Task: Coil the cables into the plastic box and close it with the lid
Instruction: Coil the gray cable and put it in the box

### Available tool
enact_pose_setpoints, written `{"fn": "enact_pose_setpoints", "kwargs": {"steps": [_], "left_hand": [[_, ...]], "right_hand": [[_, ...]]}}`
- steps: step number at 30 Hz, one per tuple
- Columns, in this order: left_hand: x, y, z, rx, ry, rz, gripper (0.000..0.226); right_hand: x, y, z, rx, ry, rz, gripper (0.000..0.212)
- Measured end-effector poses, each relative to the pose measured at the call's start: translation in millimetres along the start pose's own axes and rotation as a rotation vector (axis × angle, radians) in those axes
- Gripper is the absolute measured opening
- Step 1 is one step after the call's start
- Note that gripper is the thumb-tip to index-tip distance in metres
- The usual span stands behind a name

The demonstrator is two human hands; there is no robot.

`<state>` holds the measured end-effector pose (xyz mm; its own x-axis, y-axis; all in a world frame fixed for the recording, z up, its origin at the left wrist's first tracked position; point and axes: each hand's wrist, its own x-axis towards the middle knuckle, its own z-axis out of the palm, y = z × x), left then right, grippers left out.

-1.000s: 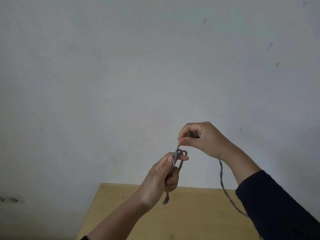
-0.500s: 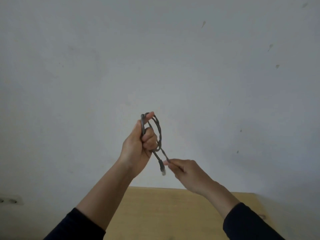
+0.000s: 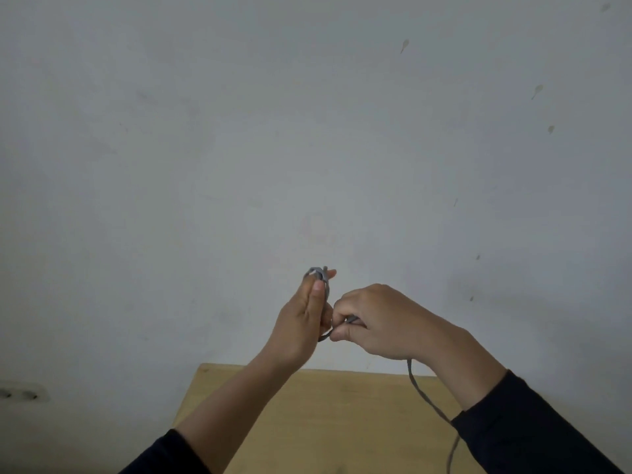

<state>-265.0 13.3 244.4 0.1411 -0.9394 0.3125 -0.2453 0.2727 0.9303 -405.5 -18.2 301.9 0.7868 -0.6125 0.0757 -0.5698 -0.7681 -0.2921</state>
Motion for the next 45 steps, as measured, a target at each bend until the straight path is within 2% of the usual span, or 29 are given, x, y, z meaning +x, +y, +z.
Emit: {"fn": "enact_pose_setpoints", "kwargs": {"steps": [5,10,17,20,22,24,27,31,34,37,39,41,43,45], "left_hand": [[-12.1,-2.5,5.3,-0.005,-0.082,-0.017,0.034],[-16.9,-1.1,11.2,0.057,-0.131,-0.056,0.035],[-18.4,20.3,9.0,-0.253,-0.267,-0.158,0.042],[-14.3,26.6,4.7,-0.426,-0.236,-0.183,0.048],[-9.0,31.3,2.2,-0.566,-0.197,-0.167,0.052],[0.8,34.5,1.6,-0.727,-0.124,-0.153,0.047],[16.7,39.9,0.1,-0.866,0.035,-0.183,0.038],[32.8,40.8,-10.3,-0.726,0.286,-0.206,0.042],[39.4,34.9,-16.8,-0.645,0.406,-0.254,0.042],[38.6,31.0,-16.6,-0.715,0.423,-0.317,0.041],[36.3,31.7,-13.0,-0.829,0.384,-0.358,0.043],[33.0,33.8,-10.1,-0.833,0.348,-0.344,0.044],[31.1,31.0,-10.3,-0.666,0.364,-0.283,0.045],[28.4,20.9,-13.2,-0.376,0.398,-0.189,0.047]], "right_hand": [[2.9,4.2,-14.7,0.150,0.007,0.029,0.008],[7.6,8.2,-28.1,0.354,0.039,0.011,0.008],[13.3,31.5,-27.5,0.733,0.204,-0.056,0.011],[16.6,43.6,-9.1,0.964,0.388,-0.004,0.006],[19.5,44.3,12.7,1.041,0.458,0.078,0.013],[23.5,37.1,38.8,1.016,0.434,0.189,0.029],[22.7,20.2,66.4,0.760,0.354,0.235,0.046],[10.0,10.4,86.5,0.521,0.301,0.132,0.027],[0.7,3.6,99.3,0.476,0.248,0.090,0.028],[-3.3,-6.4,110.7,0.502,0.161,0.106,0.031],[-3.2,-10.3,117.7,0.472,0.101,0.123,0.033],[-4.1,-13.5,121.6,0.458,0.090,0.137,0.034],[-6.7,-16.0,118.4,0.460,0.121,0.132,0.031],[-9.7,-15.5,105.1,0.478,0.172,0.154,0.028]]}}
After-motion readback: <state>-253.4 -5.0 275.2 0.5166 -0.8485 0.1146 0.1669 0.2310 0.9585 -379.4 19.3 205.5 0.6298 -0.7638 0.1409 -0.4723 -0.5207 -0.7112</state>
